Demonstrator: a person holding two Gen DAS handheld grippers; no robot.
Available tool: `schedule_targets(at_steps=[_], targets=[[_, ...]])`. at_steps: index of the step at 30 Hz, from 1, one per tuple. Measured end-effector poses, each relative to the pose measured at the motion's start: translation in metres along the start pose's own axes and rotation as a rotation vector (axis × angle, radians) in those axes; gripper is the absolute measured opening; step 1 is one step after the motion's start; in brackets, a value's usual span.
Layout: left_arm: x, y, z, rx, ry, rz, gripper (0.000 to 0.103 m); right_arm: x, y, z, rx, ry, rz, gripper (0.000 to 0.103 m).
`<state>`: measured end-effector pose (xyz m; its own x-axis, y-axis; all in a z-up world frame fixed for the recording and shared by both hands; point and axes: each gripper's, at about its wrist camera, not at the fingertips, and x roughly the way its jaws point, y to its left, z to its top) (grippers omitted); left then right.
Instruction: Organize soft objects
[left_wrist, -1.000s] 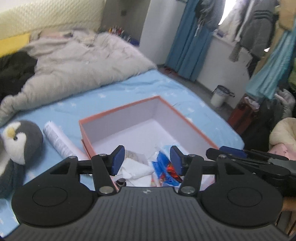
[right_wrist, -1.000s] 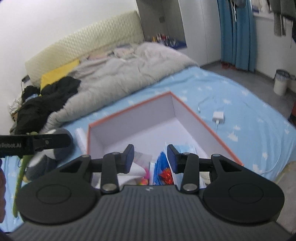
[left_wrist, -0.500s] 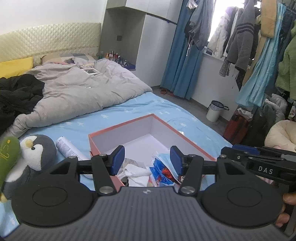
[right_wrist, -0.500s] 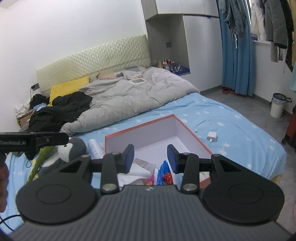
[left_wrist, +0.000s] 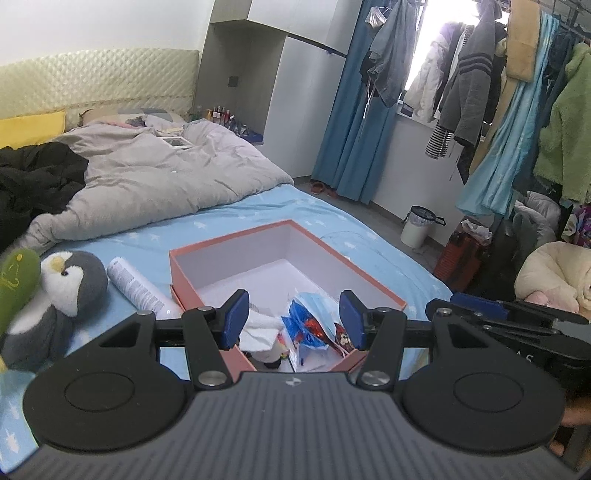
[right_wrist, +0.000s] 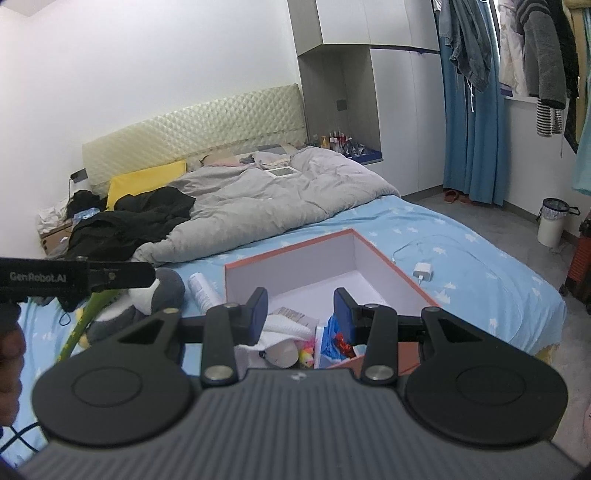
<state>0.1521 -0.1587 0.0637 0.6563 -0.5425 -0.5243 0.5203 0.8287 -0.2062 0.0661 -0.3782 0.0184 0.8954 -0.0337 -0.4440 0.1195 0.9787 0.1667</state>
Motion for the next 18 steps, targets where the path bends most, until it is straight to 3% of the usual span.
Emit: schedule_targets(at_steps=[18], targets=[[0.006, 0.007, -0.050, -0.007, 0.086, 0.043, 0.060, -0.001, 0.008, -0.042, 0.023, 0.062, -0.029, 0.043]])
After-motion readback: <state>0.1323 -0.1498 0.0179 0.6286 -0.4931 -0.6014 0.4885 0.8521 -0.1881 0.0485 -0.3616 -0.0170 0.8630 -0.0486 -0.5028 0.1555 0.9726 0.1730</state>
